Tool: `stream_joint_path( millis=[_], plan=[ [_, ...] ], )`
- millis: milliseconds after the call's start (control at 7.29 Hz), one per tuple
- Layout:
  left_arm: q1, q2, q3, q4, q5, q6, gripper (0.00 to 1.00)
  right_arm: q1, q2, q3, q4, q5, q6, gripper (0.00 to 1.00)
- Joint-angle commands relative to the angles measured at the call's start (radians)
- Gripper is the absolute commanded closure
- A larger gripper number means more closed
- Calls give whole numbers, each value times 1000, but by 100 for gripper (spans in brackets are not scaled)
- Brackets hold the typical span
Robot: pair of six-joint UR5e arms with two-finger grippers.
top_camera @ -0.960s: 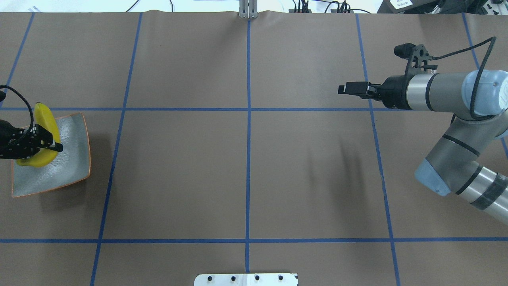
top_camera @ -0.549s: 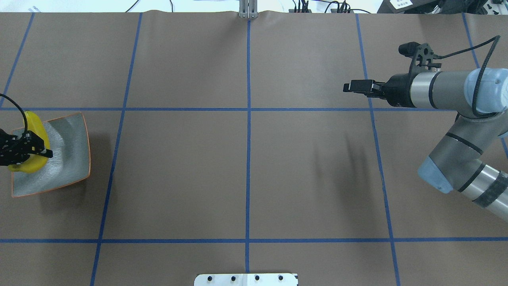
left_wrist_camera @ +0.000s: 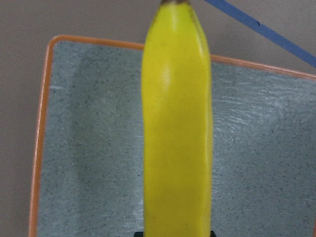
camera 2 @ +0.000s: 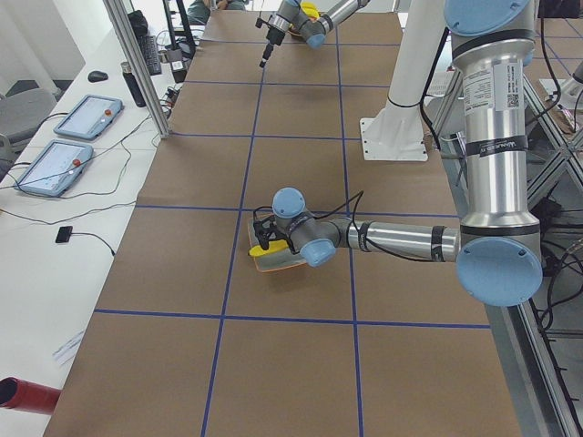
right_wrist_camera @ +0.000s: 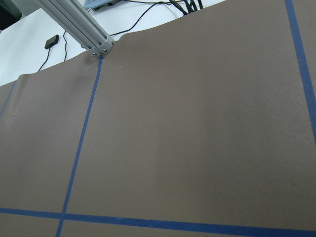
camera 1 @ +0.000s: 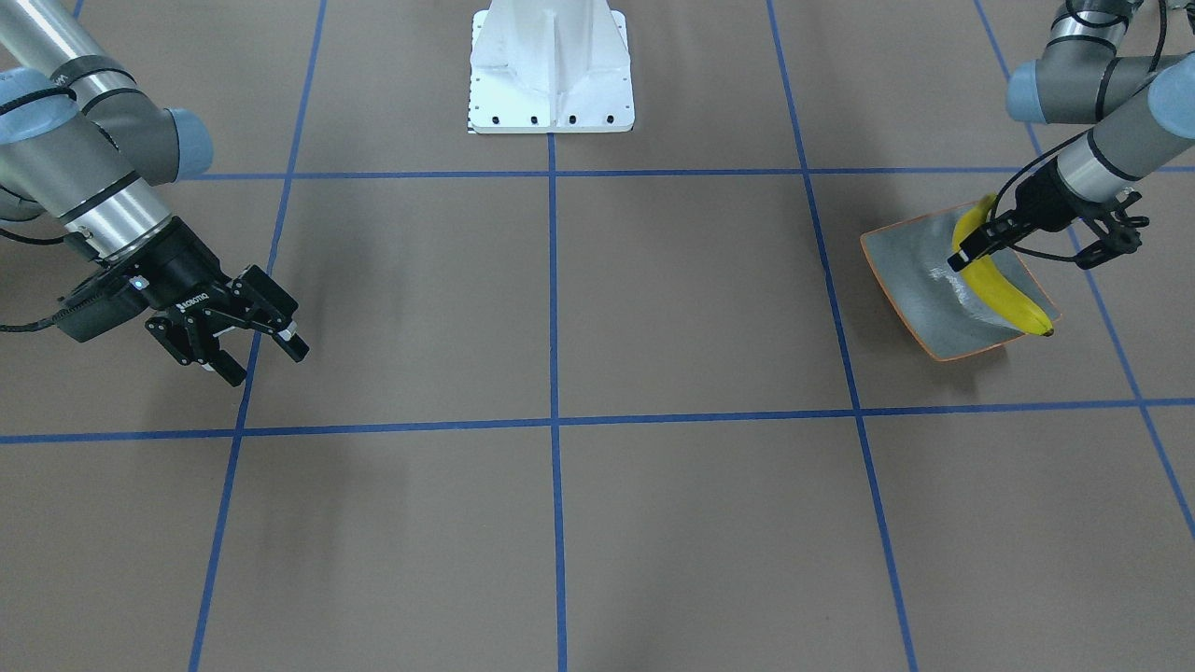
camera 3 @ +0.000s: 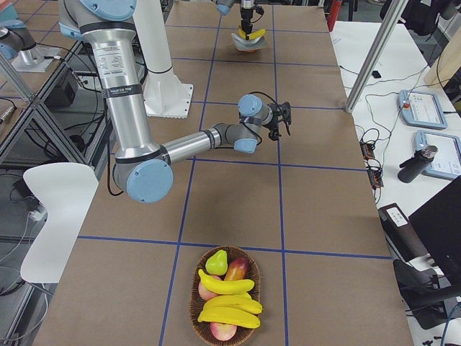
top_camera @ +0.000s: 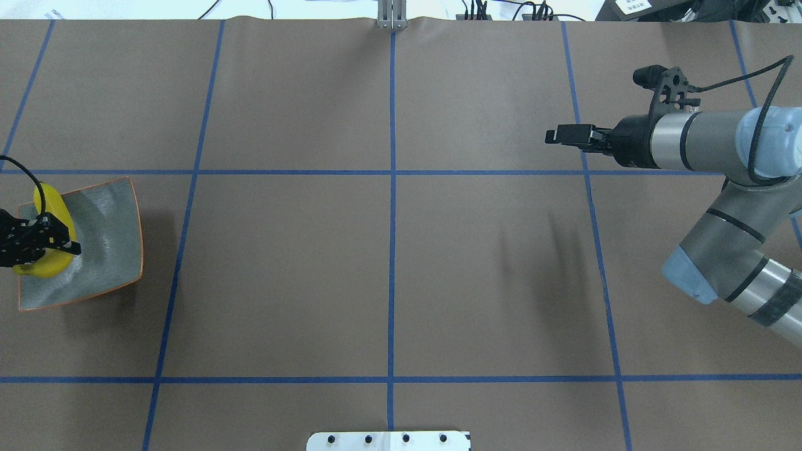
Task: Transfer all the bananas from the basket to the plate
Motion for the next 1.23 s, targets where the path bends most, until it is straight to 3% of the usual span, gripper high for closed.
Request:
stream_joint_path(
  millis=[0, 137, 412, 549, 960, 1098],
  plan=[
    [13, -7, 10, 2, 12, 0, 100, -1, -2, -1, 1, -3, 0, 0],
    [21, -7, 16, 2, 13, 0, 89, -1, -2, -1, 2, -3, 0, 0],
    [25, -7, 16, 2, 15, 0, 27, 0, -5, -1, 5, -3, 0, 0],
    [27, -9, 14, 1, 15, 2, 3, -1, -3, -1, 5, -3, 0, 0],
    [-2, -24, -13, -4, -24, 8, 1, 0, -3, 1, 7, -3, 0, 0],
    [-84, -24, -42, -5, -107, 38, 1, 5, -8, 2, 7, 0, 0, 0]
  ],
)
